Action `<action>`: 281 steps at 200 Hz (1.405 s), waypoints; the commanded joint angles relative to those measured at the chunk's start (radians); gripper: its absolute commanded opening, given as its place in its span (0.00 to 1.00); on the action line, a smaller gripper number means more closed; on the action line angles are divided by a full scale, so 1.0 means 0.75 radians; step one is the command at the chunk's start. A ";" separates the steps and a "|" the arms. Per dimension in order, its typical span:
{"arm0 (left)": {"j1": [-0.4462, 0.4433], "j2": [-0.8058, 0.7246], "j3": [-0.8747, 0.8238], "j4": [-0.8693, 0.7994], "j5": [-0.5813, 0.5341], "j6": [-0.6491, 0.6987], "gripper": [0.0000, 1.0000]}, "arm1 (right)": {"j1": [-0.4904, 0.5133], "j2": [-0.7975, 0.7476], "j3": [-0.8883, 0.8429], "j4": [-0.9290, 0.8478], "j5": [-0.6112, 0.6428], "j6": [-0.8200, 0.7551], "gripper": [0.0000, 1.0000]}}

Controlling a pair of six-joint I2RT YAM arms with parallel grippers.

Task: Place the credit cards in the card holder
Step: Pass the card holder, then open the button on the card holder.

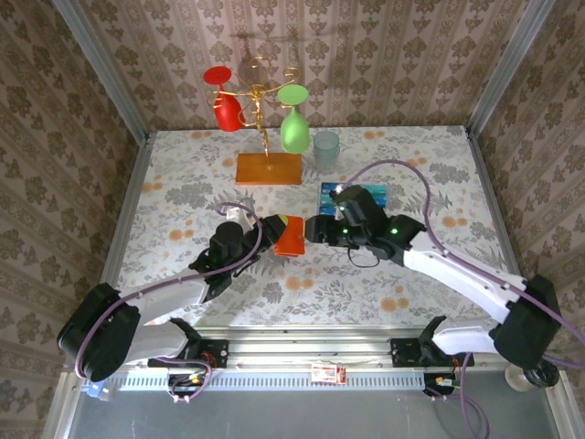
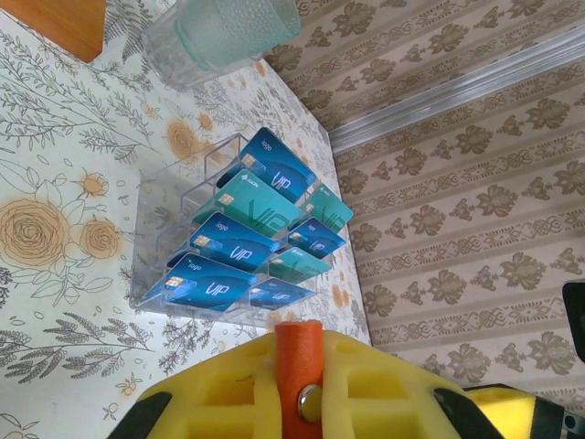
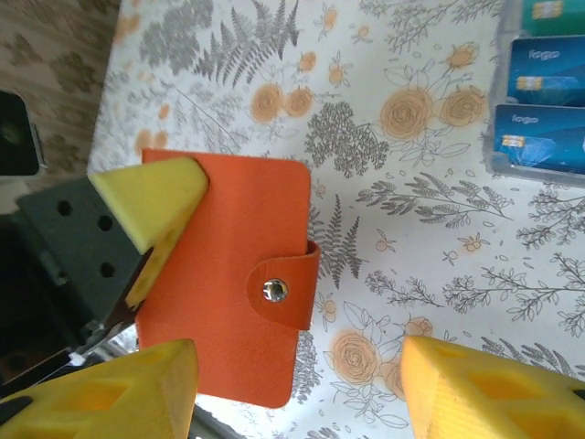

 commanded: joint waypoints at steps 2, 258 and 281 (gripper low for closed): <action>-0.015 -0.006 -0.006 0.063 -0.030 -0.019 0.00 | 0.054 0.100 0.101 -0.096 0.135 -0.089 0.61; -0.020 0.065 0.023 0.178 -0.075 -0.066 0.00 | -0.121 -0.174 -0.364 0.064 0.019 0.019 0.50; 0.005 0.066 0.023 0.223 -0.064 -0.114 0.00 | -0.123 -0.245 -0.390 0.182 -0.094 0.093 0.64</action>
